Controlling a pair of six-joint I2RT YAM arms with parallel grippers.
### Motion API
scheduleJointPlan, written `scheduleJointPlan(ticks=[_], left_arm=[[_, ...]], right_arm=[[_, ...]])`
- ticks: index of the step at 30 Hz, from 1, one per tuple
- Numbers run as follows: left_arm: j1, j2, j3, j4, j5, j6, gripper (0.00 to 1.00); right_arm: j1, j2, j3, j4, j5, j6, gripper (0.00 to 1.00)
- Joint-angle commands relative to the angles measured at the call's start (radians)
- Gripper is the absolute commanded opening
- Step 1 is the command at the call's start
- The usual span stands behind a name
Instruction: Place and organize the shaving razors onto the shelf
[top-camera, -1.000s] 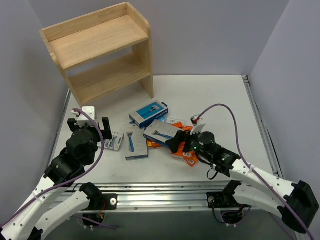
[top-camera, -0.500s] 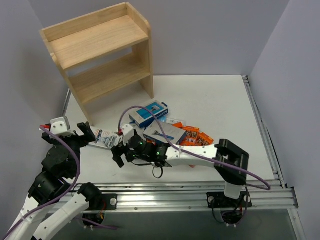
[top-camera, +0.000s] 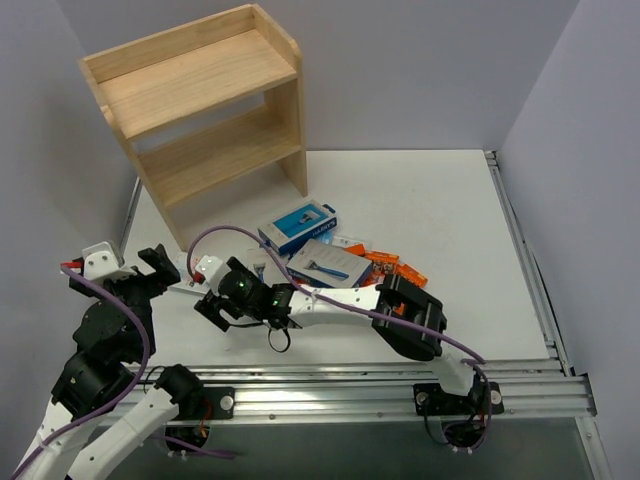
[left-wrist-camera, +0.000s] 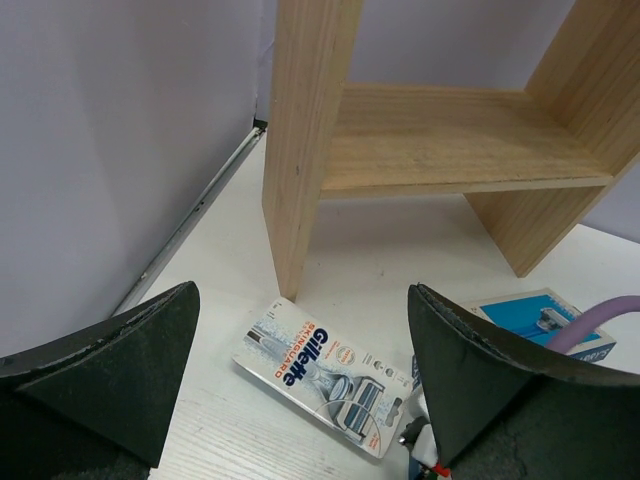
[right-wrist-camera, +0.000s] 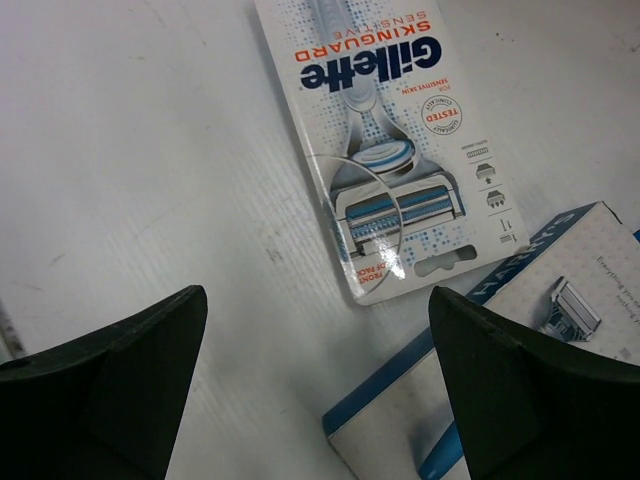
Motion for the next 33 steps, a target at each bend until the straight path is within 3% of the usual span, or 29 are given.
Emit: scheduleJointPlan(ticks=[1,6,18,21,28,33], left_arm=[[0.013,0.008,0.007,0.025,0.019,-0.001,0.94],[0.028,0.007,0.002,0.034,0.054,0.004,0.94],[0.071,0.044,0.01,0.035,0.163,0.004,0.94],[0.088,0.042,0.005,0.04,0.186,0.004,0.94],[0.117,0.042,0.004,0.044,0.214,0.004,0.94],[0.122,0.042,0.002,0.041,0.216,0.004,0.94]], right_arm=[[-0.006,0.054,0.062,-0.039,0.08,-0.144,0.87],[-0.006,0.128,0.144,-0.085,0.132,-0.222,0.83],[0.01,0.26,0.184,-0.016,0.344,-0.352,0.72],[0.013,0.274,0.17,0.025,0.373,-0.378,0.63],[0.013,0.289,0.168,0.06,0.397,-0.408,0.24],[0.016,0.252,0.159,0.062,0.374,-0.389,0.03]])
